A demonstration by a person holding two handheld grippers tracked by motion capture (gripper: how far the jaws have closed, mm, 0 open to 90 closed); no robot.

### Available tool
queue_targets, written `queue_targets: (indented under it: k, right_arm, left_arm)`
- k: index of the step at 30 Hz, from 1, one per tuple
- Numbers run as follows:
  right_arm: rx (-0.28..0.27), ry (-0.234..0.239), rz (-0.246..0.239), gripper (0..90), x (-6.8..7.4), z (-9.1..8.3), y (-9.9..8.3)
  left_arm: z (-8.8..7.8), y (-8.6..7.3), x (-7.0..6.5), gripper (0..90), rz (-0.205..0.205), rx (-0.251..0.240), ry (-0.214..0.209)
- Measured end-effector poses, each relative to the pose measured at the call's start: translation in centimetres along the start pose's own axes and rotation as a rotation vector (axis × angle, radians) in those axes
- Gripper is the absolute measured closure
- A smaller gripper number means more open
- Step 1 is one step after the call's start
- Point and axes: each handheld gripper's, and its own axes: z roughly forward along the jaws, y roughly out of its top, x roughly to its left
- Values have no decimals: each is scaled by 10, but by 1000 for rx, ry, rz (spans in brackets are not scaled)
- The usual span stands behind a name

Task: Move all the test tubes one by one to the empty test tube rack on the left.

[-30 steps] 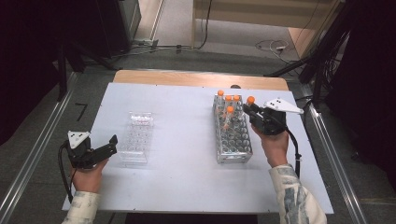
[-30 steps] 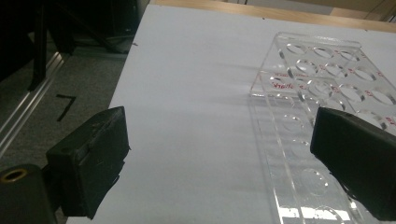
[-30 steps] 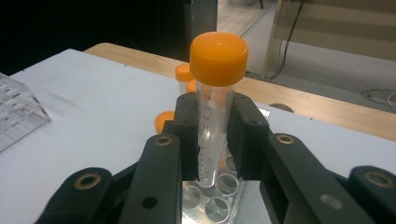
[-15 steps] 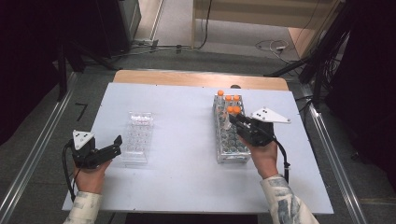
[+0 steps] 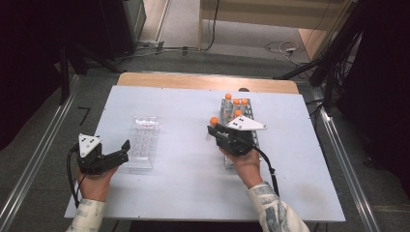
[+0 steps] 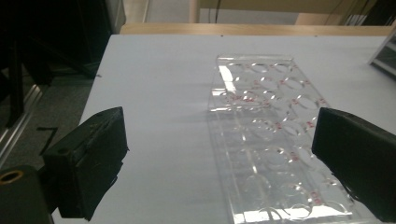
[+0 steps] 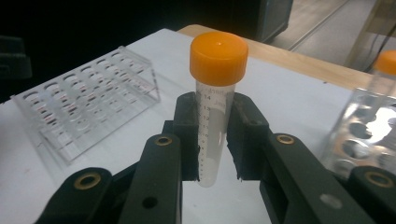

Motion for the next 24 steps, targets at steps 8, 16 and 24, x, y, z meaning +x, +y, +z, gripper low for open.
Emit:
queue_targets:
  k: [8,16,24]
  right_arm:
    - [30,49,-27,723,27,20,0]
    - [70,81,-72,723,53,43,-3]
    - [84,94,-78,723,62,55,-7]
  left_arm:
    - [-5,14,-22,73,59,-22,-78]
    - [4,19,-46,106,67,14,-198]
    - [6,33,-72,140,132,1,-266]
